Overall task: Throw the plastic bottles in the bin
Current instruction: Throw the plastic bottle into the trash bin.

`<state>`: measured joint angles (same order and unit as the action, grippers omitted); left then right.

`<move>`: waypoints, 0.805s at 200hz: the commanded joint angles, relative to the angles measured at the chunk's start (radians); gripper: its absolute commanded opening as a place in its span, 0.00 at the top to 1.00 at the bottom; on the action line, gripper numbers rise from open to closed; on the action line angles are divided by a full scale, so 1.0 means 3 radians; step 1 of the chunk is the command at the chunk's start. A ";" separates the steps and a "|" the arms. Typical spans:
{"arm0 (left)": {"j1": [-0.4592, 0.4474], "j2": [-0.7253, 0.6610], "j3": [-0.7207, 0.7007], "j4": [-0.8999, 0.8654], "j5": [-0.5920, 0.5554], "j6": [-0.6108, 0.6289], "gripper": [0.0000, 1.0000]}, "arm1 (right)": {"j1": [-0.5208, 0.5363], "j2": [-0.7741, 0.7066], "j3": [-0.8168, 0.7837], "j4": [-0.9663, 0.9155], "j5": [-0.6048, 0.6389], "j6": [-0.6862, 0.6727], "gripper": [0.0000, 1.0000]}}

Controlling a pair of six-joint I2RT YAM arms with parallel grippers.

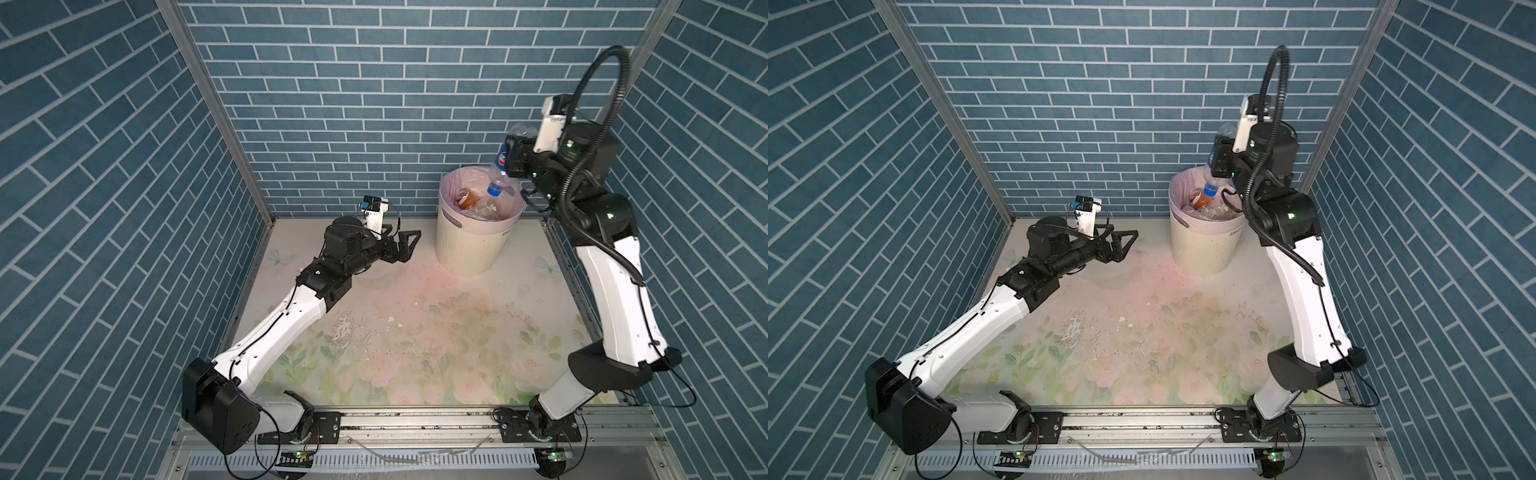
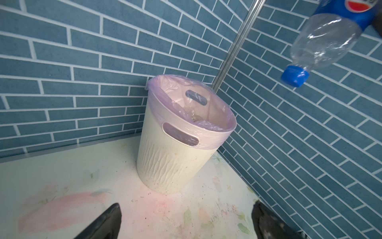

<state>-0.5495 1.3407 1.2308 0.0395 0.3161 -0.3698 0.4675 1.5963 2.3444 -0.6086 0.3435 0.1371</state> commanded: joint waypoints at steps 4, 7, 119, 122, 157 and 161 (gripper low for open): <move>-0.0049 0.0131 0.0044 0.0037 0.0088 0.0048 0.01 | -0.0072 -0.0135 -0.0234 0.0520 0.0559 -0.0530 0.66; -0.0048 0.0140 0.0042 0.0042 0.0088 0.0047 0.01 | -0.0090 -0.0128 -0.0259 0.0549 0.0562 -0.0533 0.66; -0.0045 0.0148 -0.0190 -0.0002 0.0069 0.0050 0.01 | -0.0403 0.0629 -0.0107 -0.0121 0.0108 0.0023 0.05; -0.0047 0.0147 -0.0195 0.0007 0.0075 0.0043 0.01 | -0.0403 0.0600 -0.0139 -0.0109 0.0106 0.0030 0.04; -0.0050 0.0180 -0.0214 0.0068 0.0105 -0.0012 0.01 | -0.0367 0.0440 -0.0310 -0.0086 0.0119 0.0026 0.01; -0.0054 0.0174 -0.0212 0.0068 0.0104 -0.0011 0.01 | -0.0366 0.0430 -0.0321 -0.0086 0.0118 0.0027 0.01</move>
<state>-0.5591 1.4017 1.1790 0.0360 0.3355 -0.3695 0.3500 1.7958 2.2753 -0.6750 0.3790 0.1265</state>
